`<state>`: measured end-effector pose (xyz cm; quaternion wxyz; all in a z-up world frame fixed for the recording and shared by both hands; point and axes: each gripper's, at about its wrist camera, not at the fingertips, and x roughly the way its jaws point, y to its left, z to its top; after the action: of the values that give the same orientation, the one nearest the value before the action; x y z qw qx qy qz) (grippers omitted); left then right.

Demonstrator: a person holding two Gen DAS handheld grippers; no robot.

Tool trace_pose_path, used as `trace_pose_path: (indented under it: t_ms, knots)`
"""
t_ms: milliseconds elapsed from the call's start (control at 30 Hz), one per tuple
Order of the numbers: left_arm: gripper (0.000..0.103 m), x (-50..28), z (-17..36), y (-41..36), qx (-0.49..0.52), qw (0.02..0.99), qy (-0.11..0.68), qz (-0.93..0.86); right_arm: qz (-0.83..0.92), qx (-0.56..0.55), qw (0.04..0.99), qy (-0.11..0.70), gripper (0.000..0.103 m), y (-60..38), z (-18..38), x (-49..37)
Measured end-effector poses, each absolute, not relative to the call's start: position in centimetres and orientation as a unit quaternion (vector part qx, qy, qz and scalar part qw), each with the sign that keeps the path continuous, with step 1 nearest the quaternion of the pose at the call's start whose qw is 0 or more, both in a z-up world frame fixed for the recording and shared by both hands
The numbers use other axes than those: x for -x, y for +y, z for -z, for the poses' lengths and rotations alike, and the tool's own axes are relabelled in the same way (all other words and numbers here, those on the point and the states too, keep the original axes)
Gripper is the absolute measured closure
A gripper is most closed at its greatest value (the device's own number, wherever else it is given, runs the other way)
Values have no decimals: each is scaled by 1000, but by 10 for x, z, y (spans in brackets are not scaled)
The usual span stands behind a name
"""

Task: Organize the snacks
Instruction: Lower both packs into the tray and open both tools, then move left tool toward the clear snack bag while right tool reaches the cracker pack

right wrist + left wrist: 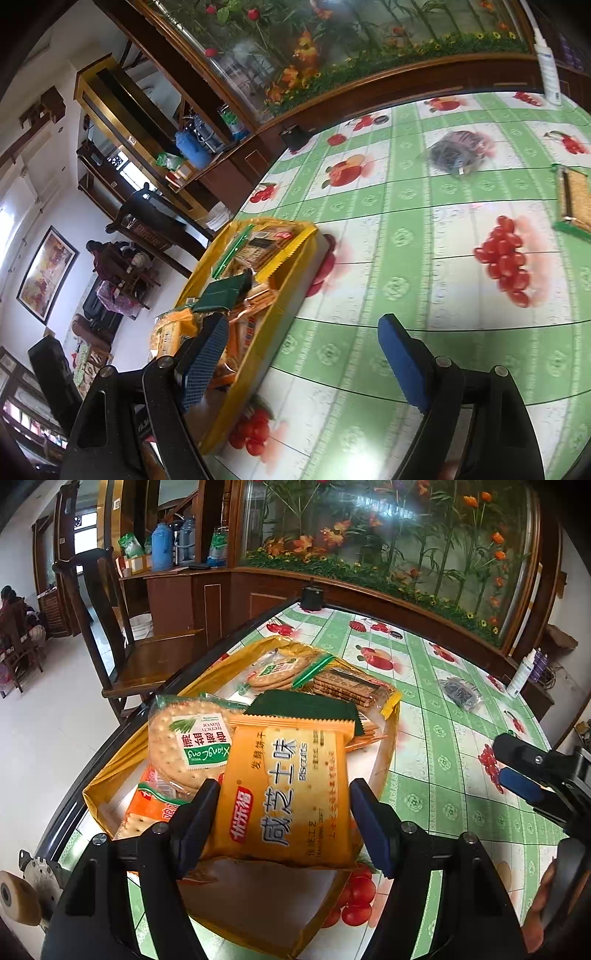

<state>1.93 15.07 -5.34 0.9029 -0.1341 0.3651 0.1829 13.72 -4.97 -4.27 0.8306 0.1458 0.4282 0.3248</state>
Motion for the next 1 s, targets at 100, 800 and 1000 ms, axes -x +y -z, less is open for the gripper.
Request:
trace_pose_path:
  t_ms: [100, 800, 1000]
  knots:
    - [27, -18, 51, 151, 134, 901, 364, -192, -321, -148, 833, 426, 18, -60, 42, -137]
    - [23, -28, 23, 126, 116, 916, 331, -195, -239, -144, 866, 415, 18, -129, 52, -150]
    - [23, -45, 14, 108, 112, 923, 328, -167, -148, -116, 892, 412, 17, -163, 55, -168]
